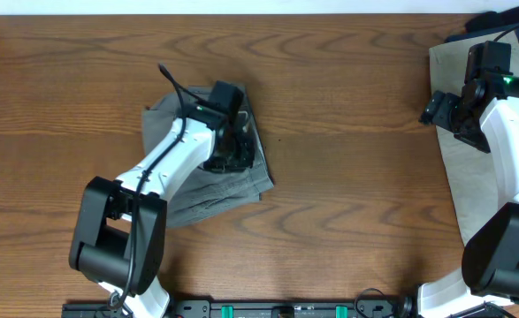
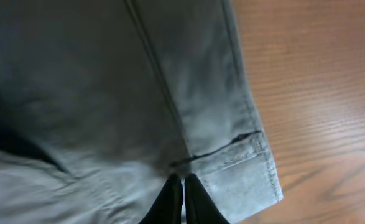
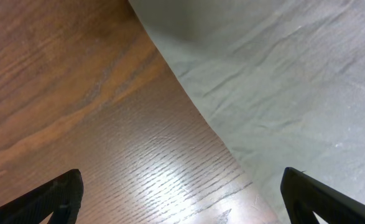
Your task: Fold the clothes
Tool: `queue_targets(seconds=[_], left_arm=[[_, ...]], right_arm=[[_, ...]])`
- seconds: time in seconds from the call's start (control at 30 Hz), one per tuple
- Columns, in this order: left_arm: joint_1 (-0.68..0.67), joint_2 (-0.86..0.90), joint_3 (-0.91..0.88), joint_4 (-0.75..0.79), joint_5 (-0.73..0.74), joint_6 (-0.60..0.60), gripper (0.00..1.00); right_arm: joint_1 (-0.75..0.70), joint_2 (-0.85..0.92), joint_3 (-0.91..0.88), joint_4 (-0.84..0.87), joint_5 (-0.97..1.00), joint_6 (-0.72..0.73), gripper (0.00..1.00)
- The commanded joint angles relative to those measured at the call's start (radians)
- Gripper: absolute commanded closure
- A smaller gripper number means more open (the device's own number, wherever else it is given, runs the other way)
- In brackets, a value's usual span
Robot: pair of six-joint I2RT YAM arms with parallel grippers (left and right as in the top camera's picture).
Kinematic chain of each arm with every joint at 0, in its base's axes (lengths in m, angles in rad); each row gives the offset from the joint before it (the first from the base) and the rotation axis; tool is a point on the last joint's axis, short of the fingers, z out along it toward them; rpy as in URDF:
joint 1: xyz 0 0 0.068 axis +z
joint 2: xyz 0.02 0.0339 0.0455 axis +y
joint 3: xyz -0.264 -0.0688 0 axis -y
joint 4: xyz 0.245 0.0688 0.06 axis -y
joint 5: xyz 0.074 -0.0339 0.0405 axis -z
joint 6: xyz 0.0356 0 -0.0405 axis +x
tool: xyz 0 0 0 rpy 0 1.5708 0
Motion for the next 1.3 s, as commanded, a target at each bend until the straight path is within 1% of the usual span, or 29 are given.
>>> queue_targets(seconds=[0.0, 0.1, 0.3, 0.37, 0.63, 0.77, 0.83, 0.93, 1.07, 1.17, 1.27], left_arm=[[-0.017, -0.010, -0.039, 0.010, 0.042, -0.005, 0.94], [-0.029, -0.010, -0.073, 0.019, 0.042, -0.005, 0.94], [-0.038, -0.010, -0.194, 0.096, 0.042, -0.005, 0.94], [-0.038, -0.010, -0.224, 0.100, 0.042, -0.005, 0.94], [-0.038, -0.061, -0.181, -0.053, 0.042, -0.005, 0.94], [-0.038, -0.150, -0.131, -0.122, 0.042, -0.005, 0.94], [-0.038, -0.214, -0.117, -0.121, 0.042, -0.005, 0.94], [-0.033, -0.313, -0.115, -0.048, 0.022, -0.005, 0.94], [-0.033, -0.387, -0.115, 0.122, -0.117, -0.005, 0.94], [-0.033, -0.379, -0.115, 0.242, -0.211, -0.004, 0.93], [-0.033, -0.333, -0.116, 0.320, -0.273, -0.005, 0.94]], right_arm=[[-0.004, -0.014, 0.010, -0.001, 0.013, 0.000, 0.01], [-0.004, -0.014, 0.010, -0.001, 0.013, 0.000, 0.01], [-0.004, -0.014, 0.010, -0.001, 0.013, 0.000, 0.01], [-0.004, -0.014, 0.010, -0.001, 0.013, 0.000, 0.01], [-0.004, -0.014, 0.010, -0.001, 0.013, 0.000, 0.01], [-0.004, -0.014, 0.010, -0.001, 0.013, 0.000, 0.01], [-0.004, -0.014, 0.010, -0.001, 0.013, 0.000, 0.01], [-0.004, -0.014, 0.010, -0.001, 0.013, 0.000, 0.01], [-0.004, -0.014, 0.010, -0.001, 0.013, 0.000, 0.01], [-0.004, -0.014, 0.010, -0.001, 0.013, 0.000, 0.01], [-0.004, -0.014, 0.010, -0.001, 0.013, 0.000, 0.01]])
